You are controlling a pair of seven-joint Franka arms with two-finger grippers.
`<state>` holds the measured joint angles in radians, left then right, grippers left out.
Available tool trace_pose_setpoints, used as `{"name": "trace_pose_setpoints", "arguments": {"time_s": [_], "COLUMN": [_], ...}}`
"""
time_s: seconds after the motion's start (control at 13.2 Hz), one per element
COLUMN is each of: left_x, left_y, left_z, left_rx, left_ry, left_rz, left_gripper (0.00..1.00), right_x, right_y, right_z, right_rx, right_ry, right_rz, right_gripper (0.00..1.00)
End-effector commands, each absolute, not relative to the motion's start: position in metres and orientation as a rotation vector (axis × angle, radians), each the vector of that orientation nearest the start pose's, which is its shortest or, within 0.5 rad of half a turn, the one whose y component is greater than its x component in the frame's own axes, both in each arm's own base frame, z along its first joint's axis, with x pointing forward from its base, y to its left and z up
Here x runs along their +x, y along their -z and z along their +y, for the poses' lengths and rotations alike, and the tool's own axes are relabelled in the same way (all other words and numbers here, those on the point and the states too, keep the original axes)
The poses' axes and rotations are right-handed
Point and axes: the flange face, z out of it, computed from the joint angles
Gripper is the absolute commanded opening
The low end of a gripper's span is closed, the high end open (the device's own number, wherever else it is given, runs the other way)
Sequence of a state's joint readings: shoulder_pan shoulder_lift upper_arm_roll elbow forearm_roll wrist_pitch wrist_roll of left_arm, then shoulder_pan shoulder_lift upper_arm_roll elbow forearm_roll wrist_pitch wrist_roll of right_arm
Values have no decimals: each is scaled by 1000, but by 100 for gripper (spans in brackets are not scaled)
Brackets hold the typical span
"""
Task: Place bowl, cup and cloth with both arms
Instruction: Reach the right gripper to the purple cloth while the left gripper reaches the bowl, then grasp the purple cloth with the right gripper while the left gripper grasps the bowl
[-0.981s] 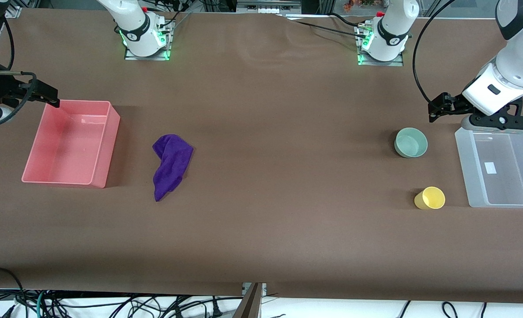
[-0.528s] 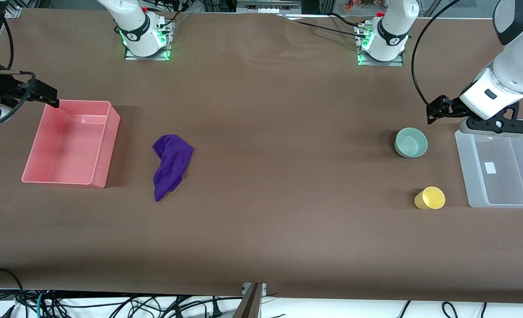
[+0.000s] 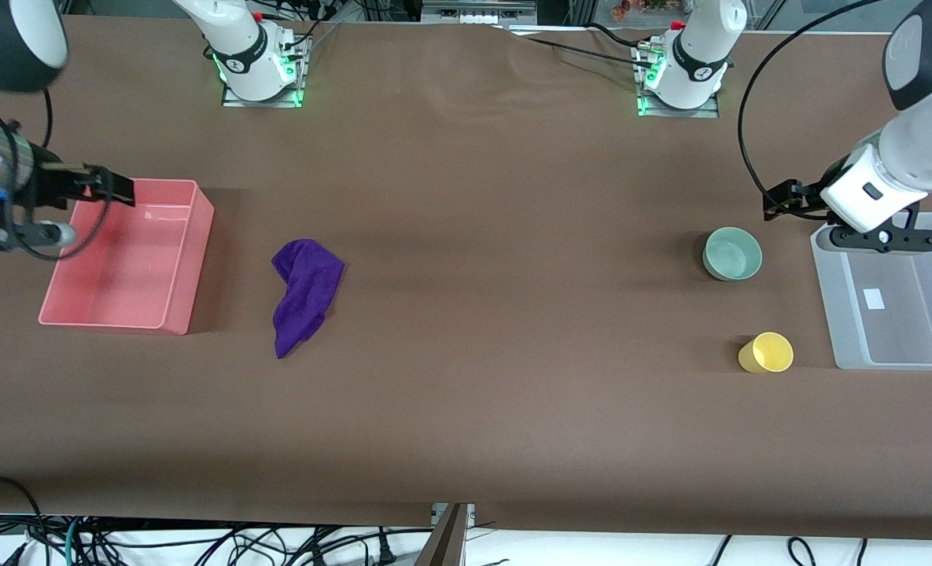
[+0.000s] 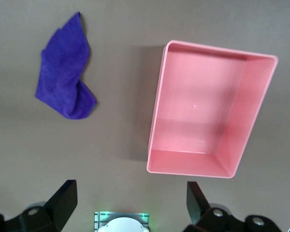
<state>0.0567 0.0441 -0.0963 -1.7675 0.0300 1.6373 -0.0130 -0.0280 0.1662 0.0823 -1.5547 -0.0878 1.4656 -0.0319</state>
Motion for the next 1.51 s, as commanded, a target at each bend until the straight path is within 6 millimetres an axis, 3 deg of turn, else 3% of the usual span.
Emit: {"name": "trace_pose_setpoints", "arguments": {"time_s": [0.0,0.15,0.23,0.38,0.53,0.68,0.83,1.06,1.13,1.21,1.28,1.43], "left_x": [558,564,565,557,546,538,533,531,529,529,530,532], "left_y": [-510,-467,-440,-389,-340,-293,-247,-196,-184,-181,-181,-183], "left_z": [-8,45,59,69,78,85,106,114,113,113,112,113], "left_rx": [-3106,-3119,-3112,-3065,-3026,-3016,-3045,-3073,-3084,-3088,-3090,-3090], "left_ry": [-327,-445,-523,-588,-532,-490,-478,-464,-475,-476,-475,-473], "left_rz": [101,139,188,214,253,343,422,520,519,516,513,509], "left_gripper": [100,100,100,100,100,100,99,73,55,27,6,0], "right_x": [595,609,616,626,632,627,620,610,606,602,598,588], "right_y": [-490,-457,-437,-397,-354,-315,-278,-231,-217,-206,-197,-175], "right_z": [25,42,46,73,87,108,134,153,156,161,163,168], "right_rx": [-3170,-3133,-3134,-3134,-3126,-3121,-3112,-3100,-3098,-3097,-3096,-3088], "right_ry": [-430,-417,-416,-410,-354,-268,-230,-203,-215,-228,-226,-195], "right_rz": [-154,-188,-149,13,13,64,88,54,45,36,25,18], "right_gripper": [100,100,100,100,100,100,100,100,100,100,100,100]}}
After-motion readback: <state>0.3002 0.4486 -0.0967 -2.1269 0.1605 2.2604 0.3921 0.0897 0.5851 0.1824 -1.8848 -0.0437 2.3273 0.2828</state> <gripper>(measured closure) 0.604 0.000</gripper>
